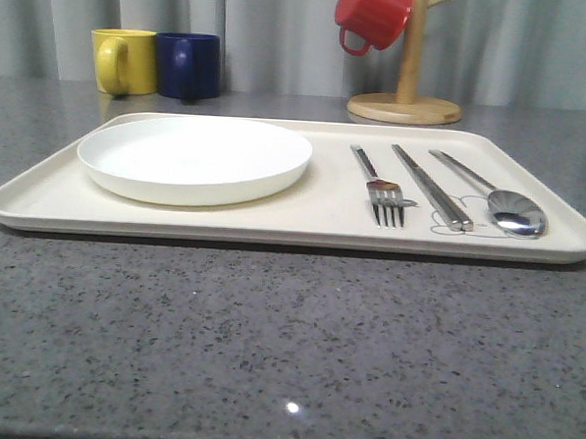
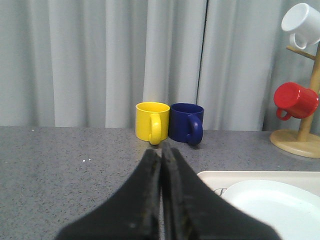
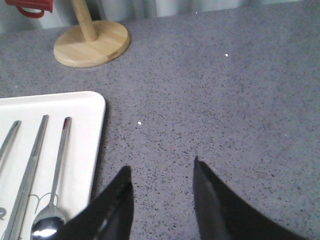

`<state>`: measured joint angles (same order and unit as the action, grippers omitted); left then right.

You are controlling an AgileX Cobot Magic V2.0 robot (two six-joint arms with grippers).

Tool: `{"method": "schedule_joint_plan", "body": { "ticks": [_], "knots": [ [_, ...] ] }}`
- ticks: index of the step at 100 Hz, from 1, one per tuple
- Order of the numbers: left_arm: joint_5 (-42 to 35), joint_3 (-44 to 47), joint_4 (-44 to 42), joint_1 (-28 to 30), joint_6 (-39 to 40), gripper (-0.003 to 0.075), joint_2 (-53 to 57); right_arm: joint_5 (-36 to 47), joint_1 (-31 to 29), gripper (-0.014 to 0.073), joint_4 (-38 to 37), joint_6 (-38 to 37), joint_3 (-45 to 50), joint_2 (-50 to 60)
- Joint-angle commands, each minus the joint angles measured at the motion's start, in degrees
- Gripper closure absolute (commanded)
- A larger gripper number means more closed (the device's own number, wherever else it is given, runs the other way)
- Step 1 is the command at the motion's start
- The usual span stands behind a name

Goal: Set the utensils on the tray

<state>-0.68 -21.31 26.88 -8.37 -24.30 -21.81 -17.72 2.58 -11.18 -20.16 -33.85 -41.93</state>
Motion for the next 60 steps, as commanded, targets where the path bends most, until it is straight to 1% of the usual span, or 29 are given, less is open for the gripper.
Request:
{"method": "schedule_joint_plan", "body": {
  "ticks": [1,10,17,24,36,39,43,60],
  "knots": [
    [-4.0,-1.6,0.3,-0.3,0.1,0.0738,-0.3,9.0,-0.3,0.0286,-1.1,0.3,2.5,4.9],
    [-4.0,-1.6,0.3,-0.3,0.1,0.0738,-0.3,10.7,-0.3,0.0291,-1.0,0.2,5.6,8.4],
    [-4.0,-1.6,0.3,-0.3,0.1,0.0738,-0.3,12.1,-0.3,0.0343,-1.0,0.2,6.8,10.1],
    [-4.0,-1.6,0.3,-0.3,0.1,0.0738,-0.3,12.3,-0.3,0.0438,-1.0,0.2,7.0,10.7],
    [-4.0,-1.6,0.3,-0.3,0.1,0.0738,-0.3,12.3,-0.3,0.0634,-1.0,0.2,7.0,10.8],
    [-4.0,-1.6,0.3,-0.3,0.1,0.0738,-0.3,12.4,-0.3,0.0669,-1.0,0.2,7.0,10.8],
    [-4.0,-1.6,0.3,-0.3,0.1,0.0738,-0.3,12.3,-0.3,0.0657,-1.0,0.2,7.0,10.8],
    [-4.0,-1.6,0.3,-0.3,0.1,0.0738,-0.3,12.3,-0.3,0.0662,-1.0,0.2,7.0,10.8]
  ]
}}
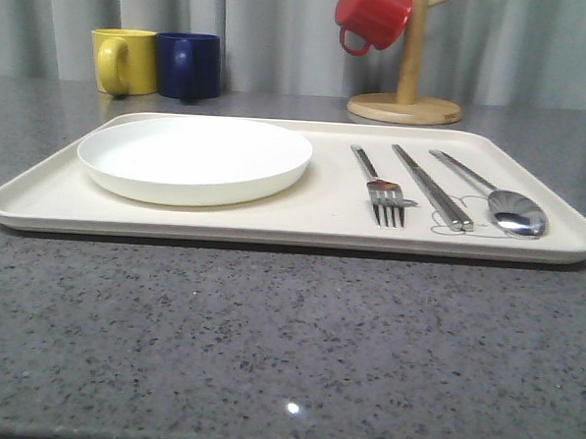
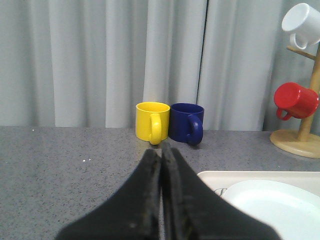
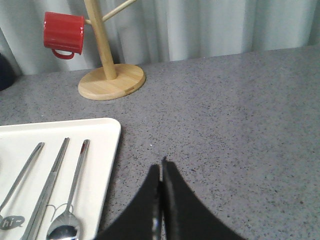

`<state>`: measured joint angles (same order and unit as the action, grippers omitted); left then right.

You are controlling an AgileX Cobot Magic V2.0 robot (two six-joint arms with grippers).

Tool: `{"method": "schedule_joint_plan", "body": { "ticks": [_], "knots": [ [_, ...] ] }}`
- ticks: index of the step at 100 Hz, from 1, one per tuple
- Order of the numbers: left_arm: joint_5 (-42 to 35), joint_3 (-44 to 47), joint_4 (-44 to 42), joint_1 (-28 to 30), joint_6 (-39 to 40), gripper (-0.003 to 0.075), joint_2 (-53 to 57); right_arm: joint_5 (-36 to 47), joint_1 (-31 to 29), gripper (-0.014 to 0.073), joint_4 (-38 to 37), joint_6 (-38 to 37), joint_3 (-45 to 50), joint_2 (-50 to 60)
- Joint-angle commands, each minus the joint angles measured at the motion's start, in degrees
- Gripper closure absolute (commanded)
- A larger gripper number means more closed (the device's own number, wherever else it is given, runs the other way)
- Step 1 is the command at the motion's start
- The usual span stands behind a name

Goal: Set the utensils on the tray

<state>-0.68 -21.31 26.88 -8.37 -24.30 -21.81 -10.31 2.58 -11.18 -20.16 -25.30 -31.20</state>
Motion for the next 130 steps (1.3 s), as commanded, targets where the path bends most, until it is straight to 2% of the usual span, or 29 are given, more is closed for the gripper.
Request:
{"method": "schedule_joint_plan", "body": {
  "ticks": [1,65,75,90,105,130],
  "knots": [
    [-4.0,-1.6,0.3,-0.3,0.1,0.0738,-0.3,4.8,-0.3,0.0662,-1.0,0.2,-1.6,0.1],
    [-4.0,-1.6,0.3,-0.3,0.1,0.0738,-0.3,4.9,-0.3,0.0662,-1.0,0.5,-1.5,0.1],
    [-4.0,-1.6,0.3,-0.3,0.1,0.0738,-0.3,6.5,-0.3,0.0662,0.3,3.6,-0.7,0.8],
    [-4.0,-1.6,0.3,-0.3,0.1,0.0738,-0.3,7.1,-0.3,0.0662,8.4,13.2,1.9,5.0],
    [-4.0,-1.6,0.3,-0.3,0.1,0.0738,-0.3,8.0,-0.3,0.0662,12.9,20.9,6.0,11.2],
    [-4.0,-1.6,0.3,-0.3,0.1,0.0738,-0.3,9.2,-0.3,0.0662,13.1,21.8,14.7,22.9]
  ]
}}
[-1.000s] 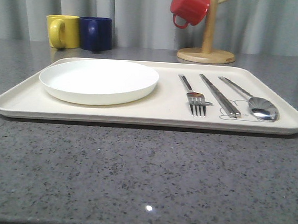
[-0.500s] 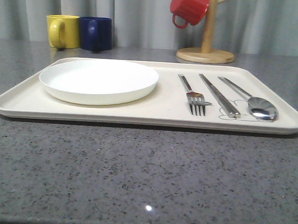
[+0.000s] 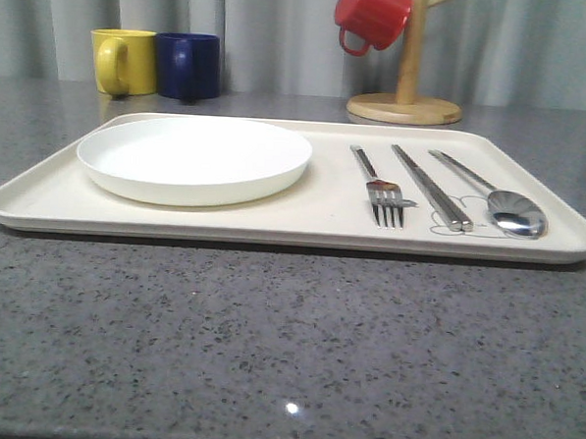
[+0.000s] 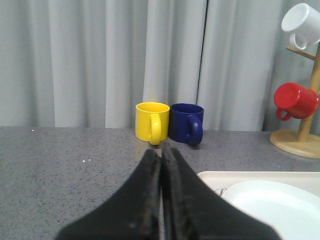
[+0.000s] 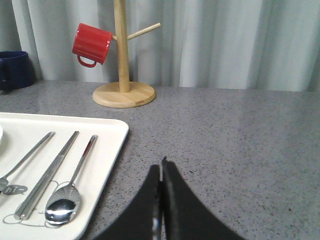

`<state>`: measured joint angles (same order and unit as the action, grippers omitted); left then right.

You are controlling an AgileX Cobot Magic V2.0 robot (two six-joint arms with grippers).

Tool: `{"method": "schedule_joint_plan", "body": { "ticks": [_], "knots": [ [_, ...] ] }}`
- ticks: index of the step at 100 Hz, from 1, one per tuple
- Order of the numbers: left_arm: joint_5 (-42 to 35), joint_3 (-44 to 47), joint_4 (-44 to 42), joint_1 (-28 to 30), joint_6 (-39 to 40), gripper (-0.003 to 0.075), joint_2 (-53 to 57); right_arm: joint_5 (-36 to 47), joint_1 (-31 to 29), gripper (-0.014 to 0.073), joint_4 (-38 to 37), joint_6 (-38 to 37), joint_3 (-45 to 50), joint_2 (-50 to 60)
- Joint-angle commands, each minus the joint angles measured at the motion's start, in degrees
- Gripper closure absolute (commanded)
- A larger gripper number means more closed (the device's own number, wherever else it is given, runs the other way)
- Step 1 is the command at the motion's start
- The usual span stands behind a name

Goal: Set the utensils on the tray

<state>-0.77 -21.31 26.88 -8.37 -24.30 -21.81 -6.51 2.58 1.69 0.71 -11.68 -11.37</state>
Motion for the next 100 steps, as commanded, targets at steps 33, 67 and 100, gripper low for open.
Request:
{"method": "schedule_joint_plan", "body": {
  "ticks": [33,67,100],
  "knots": [
    [-3.9,-1.6,0.3,-0.3,0.1,0.0738,-0.3,7.4,-0.9,0.0662,0.3,0.9,10.2,13.2],
    [-3.9,-1.6,0.3,-0.3,0.1,0.0738,-0.3,10.4,-3.6,0.0662,0.3,0.8,12.2,13.2],
    [-3.9,-1.6,0.3,-0.3,0.1,0.0738,-0.3,10.2,-3.6,0.0662,0.3,0.8,12.2,13.2]
  ]
}}
